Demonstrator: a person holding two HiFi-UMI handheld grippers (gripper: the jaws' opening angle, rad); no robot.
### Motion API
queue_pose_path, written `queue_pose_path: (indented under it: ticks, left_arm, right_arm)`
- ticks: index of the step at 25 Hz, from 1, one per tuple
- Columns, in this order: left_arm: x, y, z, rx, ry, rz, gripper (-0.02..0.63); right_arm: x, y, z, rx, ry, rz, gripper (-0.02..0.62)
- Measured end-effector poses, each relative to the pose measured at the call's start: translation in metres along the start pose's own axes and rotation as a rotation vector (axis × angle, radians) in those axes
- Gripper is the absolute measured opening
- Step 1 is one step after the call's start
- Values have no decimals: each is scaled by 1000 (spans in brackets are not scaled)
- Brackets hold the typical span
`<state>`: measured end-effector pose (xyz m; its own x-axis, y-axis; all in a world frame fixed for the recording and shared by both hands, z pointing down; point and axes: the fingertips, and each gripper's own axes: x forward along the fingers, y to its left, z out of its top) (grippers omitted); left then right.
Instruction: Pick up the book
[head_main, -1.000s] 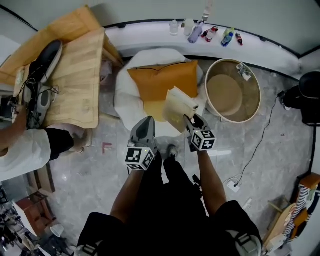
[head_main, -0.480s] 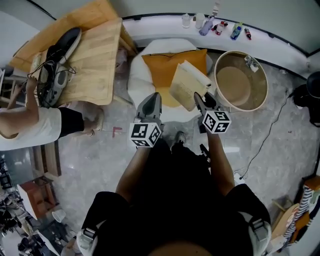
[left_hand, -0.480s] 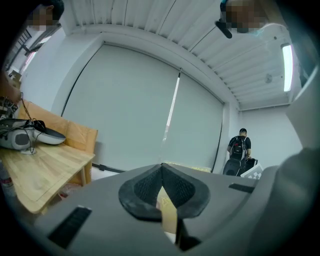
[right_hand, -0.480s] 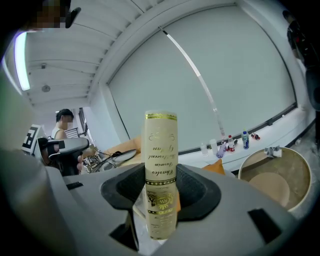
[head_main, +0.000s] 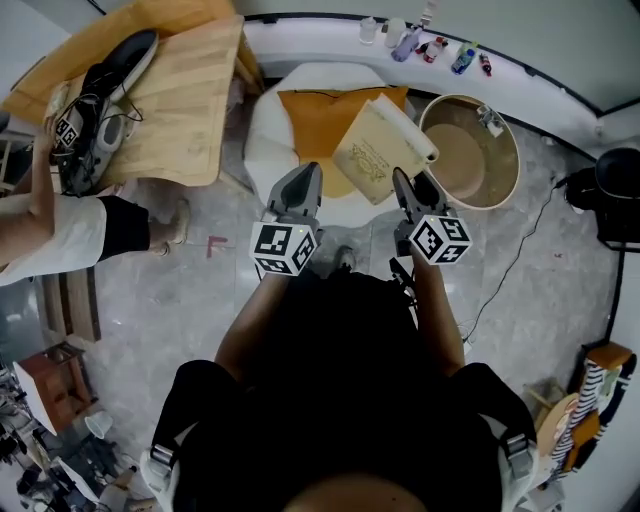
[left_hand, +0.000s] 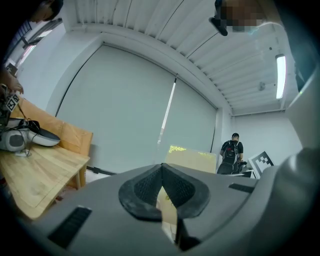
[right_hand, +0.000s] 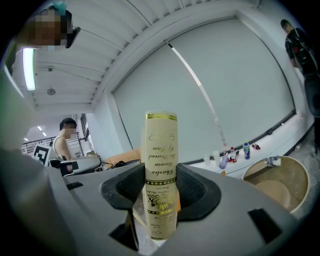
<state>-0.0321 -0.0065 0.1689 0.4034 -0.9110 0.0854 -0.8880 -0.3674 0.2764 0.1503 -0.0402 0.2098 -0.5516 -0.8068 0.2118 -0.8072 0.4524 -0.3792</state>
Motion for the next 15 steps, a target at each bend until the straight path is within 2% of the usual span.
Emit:
queue_pose_path:
  ticks: [4, 15]
  left_arm:
    - [-5, 5, 7, 1, -9, -32, 2]
    - [-27, 22, -1, -23, 9, -63, 2]
  right_arm:
    - [-3, 17, 11, -8, -26, -6, 198]
    - [-14, 46, -5, 46, -26, -8, 198]
